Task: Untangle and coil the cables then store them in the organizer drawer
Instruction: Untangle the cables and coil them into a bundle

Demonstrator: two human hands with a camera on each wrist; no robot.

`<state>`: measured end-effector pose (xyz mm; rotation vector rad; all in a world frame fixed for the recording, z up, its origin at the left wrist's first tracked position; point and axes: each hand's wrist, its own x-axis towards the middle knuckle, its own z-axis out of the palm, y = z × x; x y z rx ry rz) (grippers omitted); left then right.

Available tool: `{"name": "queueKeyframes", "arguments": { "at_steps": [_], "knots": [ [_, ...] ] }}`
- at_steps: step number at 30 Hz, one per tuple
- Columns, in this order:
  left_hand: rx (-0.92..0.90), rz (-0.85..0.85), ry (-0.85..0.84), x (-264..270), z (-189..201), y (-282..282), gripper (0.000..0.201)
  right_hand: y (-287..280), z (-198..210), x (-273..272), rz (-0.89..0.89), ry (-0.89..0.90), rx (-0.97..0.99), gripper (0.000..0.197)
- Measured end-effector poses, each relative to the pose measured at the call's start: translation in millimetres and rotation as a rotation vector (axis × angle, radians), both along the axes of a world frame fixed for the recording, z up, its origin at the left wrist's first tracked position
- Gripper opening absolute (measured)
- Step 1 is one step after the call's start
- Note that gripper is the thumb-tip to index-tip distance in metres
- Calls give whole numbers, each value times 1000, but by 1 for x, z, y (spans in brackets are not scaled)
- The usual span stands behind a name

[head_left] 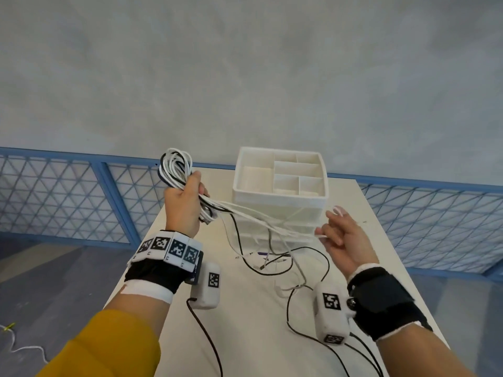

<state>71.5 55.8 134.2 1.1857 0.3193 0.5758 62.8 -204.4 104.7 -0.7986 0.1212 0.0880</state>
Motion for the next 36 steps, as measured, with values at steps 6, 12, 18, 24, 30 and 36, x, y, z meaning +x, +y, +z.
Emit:
{"name": "queueKeyframes", "arguments": {
  "at_steps": [6,12,18,24,30,36],
  "knots": [
    [11,-32,-28,6,5,-2,31,-11,-47,4,12,411,-592,26],
    [158,-59,-98,5,14,-7,33,25,-22,-9,-239,-283,-1310,31],
    [362,-199,-131,-7,21,-25,44,101,23,-17,371,-627,-1204,108],
    [122,-359,-65,-14,39,-10,48,100,4,-6,702,-469,-1000,23],
    [-57,-510,20,-26,39,28,51,49,3,1,853,-431,-1070,12],
    [371,-647,325,-37,16,27,37,32,36,14,864,-546,-1501,19]
  ]
}}
